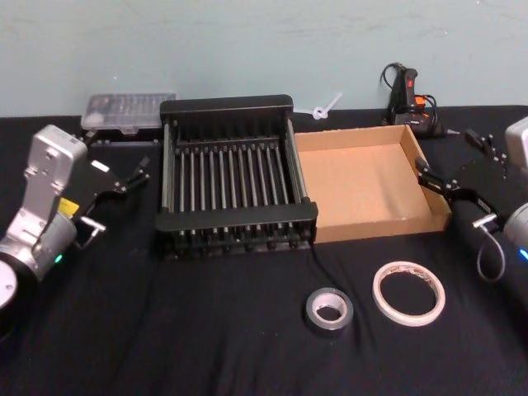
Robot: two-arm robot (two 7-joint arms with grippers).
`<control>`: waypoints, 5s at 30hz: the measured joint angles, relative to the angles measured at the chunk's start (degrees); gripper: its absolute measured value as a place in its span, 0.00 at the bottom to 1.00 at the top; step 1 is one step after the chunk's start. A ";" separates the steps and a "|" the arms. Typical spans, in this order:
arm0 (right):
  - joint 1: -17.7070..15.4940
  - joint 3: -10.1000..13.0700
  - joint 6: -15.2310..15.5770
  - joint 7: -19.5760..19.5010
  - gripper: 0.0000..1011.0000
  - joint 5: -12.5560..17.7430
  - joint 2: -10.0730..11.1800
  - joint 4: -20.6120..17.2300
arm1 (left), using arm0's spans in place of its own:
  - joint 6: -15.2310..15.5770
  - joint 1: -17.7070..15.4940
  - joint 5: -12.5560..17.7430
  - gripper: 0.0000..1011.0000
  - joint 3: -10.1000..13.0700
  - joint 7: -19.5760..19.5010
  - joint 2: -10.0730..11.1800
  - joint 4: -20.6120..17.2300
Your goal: Pick up the white tape and place it into the black box , Pick up the silver tape and place it into the brown box.
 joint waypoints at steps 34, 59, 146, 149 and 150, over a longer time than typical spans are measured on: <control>-10.32 6.70 18.47 13.80 0.99 9.23 6.87 -13.69 | 0.00 0.00 0.00 0.99 0.00 0.00 0.00 0.00; -10.24 5.25 21.42 18.22 0.99 4.83 5.13 -10.27 | 0.00 0.00 0.00 0.99 0.00 0.00 0.00 0.00; -8.22 2.97 22.50 22.32 0.99 3.88 4.57 -6.78 | 0.00 0.00 0.00 0.99 0.00 0.00 0.00 0.00; -8.22 2.97 22.53 22.29 0.99 3.88 4.57 -6.79 | 0.00 0.00 0.00 0.99 0.00 0.00 0.00 0.00; -8.23 2.97 22.53 22.29 0.99 3.88 4.57 -6.80 | 0.00 0.00 0.00 0.99 0.00 0.00 0.00 0.00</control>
